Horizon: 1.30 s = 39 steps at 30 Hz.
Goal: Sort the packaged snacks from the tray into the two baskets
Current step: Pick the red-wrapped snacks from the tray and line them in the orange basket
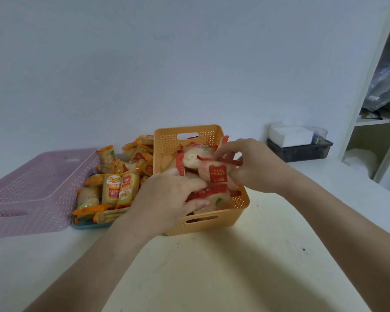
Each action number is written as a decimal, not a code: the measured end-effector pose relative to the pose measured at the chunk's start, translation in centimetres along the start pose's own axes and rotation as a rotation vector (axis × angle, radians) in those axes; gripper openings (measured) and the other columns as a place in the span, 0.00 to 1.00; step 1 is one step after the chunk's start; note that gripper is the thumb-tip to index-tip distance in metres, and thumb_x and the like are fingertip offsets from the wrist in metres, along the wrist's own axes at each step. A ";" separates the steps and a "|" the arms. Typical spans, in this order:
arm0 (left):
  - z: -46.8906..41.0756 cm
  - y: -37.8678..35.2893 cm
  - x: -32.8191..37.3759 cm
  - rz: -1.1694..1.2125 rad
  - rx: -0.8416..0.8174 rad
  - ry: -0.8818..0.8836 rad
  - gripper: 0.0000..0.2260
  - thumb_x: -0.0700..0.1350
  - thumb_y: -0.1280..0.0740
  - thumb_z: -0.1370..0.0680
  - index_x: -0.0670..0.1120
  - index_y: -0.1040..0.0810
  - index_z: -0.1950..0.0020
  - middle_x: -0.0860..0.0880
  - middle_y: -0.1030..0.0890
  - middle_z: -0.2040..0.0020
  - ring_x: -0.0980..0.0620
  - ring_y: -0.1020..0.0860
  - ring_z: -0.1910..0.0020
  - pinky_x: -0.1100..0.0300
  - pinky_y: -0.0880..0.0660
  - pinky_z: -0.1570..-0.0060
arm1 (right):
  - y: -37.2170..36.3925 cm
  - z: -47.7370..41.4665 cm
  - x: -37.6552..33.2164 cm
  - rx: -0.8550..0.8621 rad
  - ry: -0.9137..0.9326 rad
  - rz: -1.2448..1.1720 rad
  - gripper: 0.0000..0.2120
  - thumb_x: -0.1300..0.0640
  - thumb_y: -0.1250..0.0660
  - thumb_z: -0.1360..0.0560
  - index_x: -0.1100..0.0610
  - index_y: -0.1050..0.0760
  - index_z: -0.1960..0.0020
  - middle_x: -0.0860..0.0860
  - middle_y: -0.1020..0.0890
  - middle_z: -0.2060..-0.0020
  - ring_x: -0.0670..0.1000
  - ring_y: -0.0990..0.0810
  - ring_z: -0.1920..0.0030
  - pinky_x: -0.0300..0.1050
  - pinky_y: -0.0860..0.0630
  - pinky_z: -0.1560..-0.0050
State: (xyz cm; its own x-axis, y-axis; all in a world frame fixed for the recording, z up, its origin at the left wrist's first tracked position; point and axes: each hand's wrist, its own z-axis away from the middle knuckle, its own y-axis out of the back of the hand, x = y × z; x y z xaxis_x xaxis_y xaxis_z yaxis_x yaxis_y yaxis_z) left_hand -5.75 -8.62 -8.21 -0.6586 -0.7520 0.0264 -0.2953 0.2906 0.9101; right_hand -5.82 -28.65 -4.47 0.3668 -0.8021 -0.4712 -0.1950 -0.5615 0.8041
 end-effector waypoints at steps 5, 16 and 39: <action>-1.2 -0.4 0.0 -0.224 -0.131 -0.041 0.23 0.68 0.49 0.25 0.58 0.21 0.47 0.59 0.20 0.53 0.55 0.30 0.53 0.57 0.30 0.54 | -0.5 0.4 -0.3 -0.269 0.008 0.030 0.11 0.56 0.37 0.25 0.49 0.28 0.44 0.45 0.24 0.54 0.44 0.26 0.58 0.36 0.33 0.64; 0.0 1.9 -1.6 0.303 -0.238 0.136 0.22 0.50 0.23 0.30 0.64 0.29 0.42 0.65 0.26 0.44 0.63 0.25 0.46 0.60 0.23 0.46 | -0.8 0.8 -0.6 -0.499 0.041 0.455 0.19 0.54 0.36 0.23 0.44 0.33 0.34 0.43 0.24 0.45 0.50 0.27 0.44 0.50 0.35 0.44; -1.0 1.9 -1.2 0.195 -0.550 0.032 0.16 0.56 0.41 0.19 0.48 0.21 0.56 0.56 0.23 0.65 0.59 0.27 0.66 0.59 0.28 0.61 | -4.7 2.5 -1.4 -0.040 0.017 0.624 0.22 0.47 0.53 0.21 0.52 0.34 0.70 0.46 0.27 0.70 0.50 0.27 0.64 0.57 0.45 0.34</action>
State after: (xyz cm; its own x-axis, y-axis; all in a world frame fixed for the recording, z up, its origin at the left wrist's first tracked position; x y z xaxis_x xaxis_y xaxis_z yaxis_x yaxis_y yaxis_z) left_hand -4.86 -7.79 -6.10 -0.6407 -0.7355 0.2201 0.2378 0.0825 0.9678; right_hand -7.65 -25.44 -8.49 0.2088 -0.9731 0.0975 -0.3435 0.0203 0.9389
